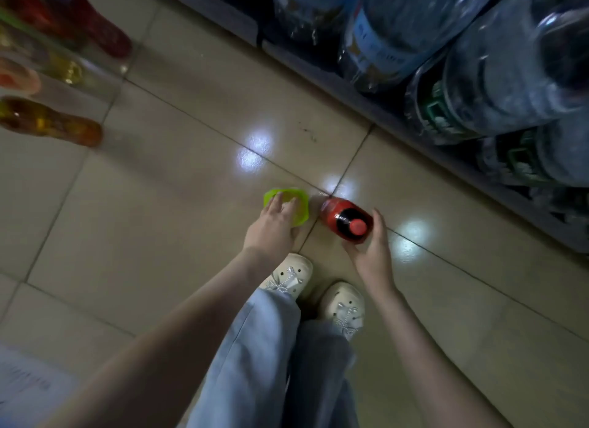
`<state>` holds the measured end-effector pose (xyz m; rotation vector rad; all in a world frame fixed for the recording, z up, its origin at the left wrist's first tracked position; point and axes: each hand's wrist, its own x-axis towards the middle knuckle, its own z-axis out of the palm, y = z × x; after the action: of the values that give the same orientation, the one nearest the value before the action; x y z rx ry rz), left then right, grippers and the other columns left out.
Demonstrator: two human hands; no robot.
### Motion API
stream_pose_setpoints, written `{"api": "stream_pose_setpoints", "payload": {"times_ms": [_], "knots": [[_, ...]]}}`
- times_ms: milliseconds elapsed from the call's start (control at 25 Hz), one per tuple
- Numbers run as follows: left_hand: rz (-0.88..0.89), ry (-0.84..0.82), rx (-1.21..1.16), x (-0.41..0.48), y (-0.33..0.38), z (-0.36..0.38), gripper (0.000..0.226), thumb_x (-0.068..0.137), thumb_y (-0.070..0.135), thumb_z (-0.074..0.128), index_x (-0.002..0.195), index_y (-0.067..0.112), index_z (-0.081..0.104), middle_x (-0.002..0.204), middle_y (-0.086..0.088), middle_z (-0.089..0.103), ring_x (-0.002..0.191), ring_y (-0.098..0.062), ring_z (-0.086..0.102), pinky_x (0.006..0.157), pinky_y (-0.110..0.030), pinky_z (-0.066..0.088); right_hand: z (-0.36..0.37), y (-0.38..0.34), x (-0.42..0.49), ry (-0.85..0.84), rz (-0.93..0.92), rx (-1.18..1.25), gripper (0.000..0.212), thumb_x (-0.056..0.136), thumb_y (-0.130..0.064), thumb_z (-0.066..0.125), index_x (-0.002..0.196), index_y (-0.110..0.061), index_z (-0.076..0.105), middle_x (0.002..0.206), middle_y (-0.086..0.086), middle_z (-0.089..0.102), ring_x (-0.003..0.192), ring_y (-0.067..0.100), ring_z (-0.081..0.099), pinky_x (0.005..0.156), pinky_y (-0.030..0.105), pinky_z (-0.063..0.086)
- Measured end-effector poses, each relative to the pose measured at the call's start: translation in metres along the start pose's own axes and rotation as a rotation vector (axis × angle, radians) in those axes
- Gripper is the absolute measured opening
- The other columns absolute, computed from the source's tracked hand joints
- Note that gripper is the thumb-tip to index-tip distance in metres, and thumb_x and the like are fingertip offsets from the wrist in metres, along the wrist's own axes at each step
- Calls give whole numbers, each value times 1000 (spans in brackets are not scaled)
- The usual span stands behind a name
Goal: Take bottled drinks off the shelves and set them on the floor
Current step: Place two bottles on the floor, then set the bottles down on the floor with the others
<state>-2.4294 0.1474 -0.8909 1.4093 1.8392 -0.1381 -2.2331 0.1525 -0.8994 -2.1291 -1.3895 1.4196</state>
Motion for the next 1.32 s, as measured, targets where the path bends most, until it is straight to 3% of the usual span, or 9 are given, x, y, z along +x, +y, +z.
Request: {"api": "stream_pose_setpoints", "payload": {"times_ms": [80,200,280,440,680,960,1160,1320], "knots": [[-12,-41,-36,-22,18,-28,58,94,20,51,146,27,27,155,-5,20,136,-30,32,94,-41,43,-19,-37,-28,-32,-56,-80,80,80,1,71,147,-7,28,152,14,30,141,23,27,106,7,13],[-62,-44,-102,-73,43,-89,61,94,17,49,148,26,22,157,-7,16,132,-33,38,96,-40,41,-49,-108,-71,-58,-149,-120,72,82,4,67,145,-5,33,147,13,37,134,21,36,98,-5,15],[-91,-2,-127,-112,49,-131,62,94,18,49,149,24,20,157,-9,18,131,-32,39,98,-37,39,-65,-155,-98,-117,-211,-139,67,82,2,68,142,-4,38,142,13,43,129,23,42,99,1,23],[-190,107,-181,-190,36,-205,61,96,22,46,151,21,18,154,-11,24,133,-31,38,104,-36,35,-86,-245,-151,-305,-302,-272,60,86,-4,64,141,-9,41,139,10,44,129,26,44,107,31,36],[-286,207,-222,-240,-28,-274,57,97,22,43,149,20,21,150,-8,32,131,-27,40,103,-34,36,-53,-333,-181,-483,-431,-527,67,91,-11,57,149,-17,25,152,5,30,140,20,29,112,25,24],[-464,321,-387,-181,-193,-309,55,96,19,44,148,15,25,147,-7,37,129,-27,41,99,-35,38,115,-401,-138,-597,-456,-670,65,98,-16,48,153,-26,13,157,1,19,143,17,24,107,25,27],[-542,323,-494,-114,-347,-307,58,94,16,50,147,12,28,148,-6,35,132,-24,38,101,-31,34,341,-441,-77,-641,-530,-736,68,97,-13,49,153,-23,12,152,7,24,138,23,30,107,28,29],[-603,316,-507,-90,-436,-296,58,94,14,49,148,12,25,151,-4,31,134,-22,35,103,-29,32,485,-436,-23,-608,-563,-1061,64,94,-15,56,148,-16,23,141,14,30,123,34,40,99,39,38]]}}
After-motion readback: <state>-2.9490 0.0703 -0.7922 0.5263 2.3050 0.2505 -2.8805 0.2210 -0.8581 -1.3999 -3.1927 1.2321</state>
